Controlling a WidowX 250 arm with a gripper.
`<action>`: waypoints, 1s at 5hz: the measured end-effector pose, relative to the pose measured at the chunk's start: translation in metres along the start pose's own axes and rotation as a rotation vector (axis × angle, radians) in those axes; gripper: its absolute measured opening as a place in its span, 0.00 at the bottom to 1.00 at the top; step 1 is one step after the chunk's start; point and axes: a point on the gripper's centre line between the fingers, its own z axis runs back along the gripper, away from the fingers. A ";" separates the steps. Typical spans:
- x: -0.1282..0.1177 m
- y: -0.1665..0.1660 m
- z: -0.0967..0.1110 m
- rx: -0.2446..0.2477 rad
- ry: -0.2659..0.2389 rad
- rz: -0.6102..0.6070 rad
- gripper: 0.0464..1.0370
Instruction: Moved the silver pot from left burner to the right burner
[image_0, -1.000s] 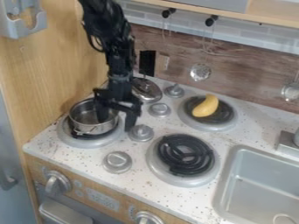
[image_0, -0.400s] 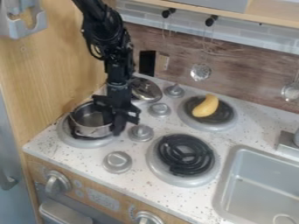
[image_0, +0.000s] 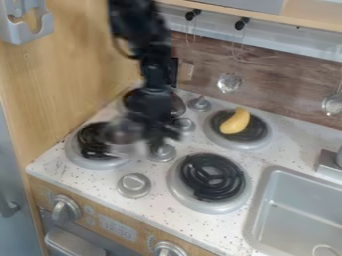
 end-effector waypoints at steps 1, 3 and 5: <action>0.007 -0.045 -0.002 -0.014 0.001 -0.108 0.01; 0.013 -0.086 -0.039 -0.027 0.079 -0.218 0.01; 0.023 -0.092 -0.044 -0.021 0.075 -0.249 0.04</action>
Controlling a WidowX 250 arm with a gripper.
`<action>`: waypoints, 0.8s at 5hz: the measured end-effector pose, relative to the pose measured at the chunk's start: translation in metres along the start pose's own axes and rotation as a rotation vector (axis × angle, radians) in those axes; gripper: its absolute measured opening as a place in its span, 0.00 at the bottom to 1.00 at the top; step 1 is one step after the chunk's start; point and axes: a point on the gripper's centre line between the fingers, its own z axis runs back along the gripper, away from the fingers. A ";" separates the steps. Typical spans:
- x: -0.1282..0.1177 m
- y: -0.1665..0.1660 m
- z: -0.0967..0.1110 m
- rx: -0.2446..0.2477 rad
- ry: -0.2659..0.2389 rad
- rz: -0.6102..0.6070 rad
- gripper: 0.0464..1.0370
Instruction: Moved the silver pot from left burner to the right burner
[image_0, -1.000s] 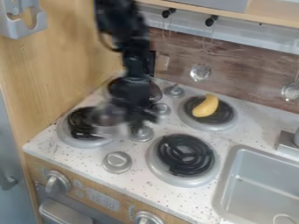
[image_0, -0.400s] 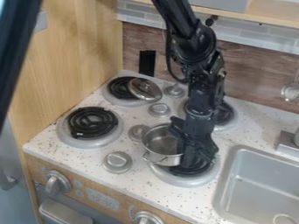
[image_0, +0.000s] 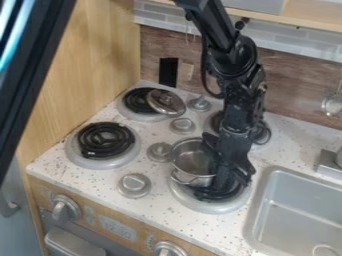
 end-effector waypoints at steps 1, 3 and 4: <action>-0.006 -0.002 0.001 0.001 0.010 0.032 0.21; -0.010 0.008 0.068 -0.002 -0.088 0.228 0.80; -0.022 0.011 0.079 -0.003 -0.109 0.290 0.99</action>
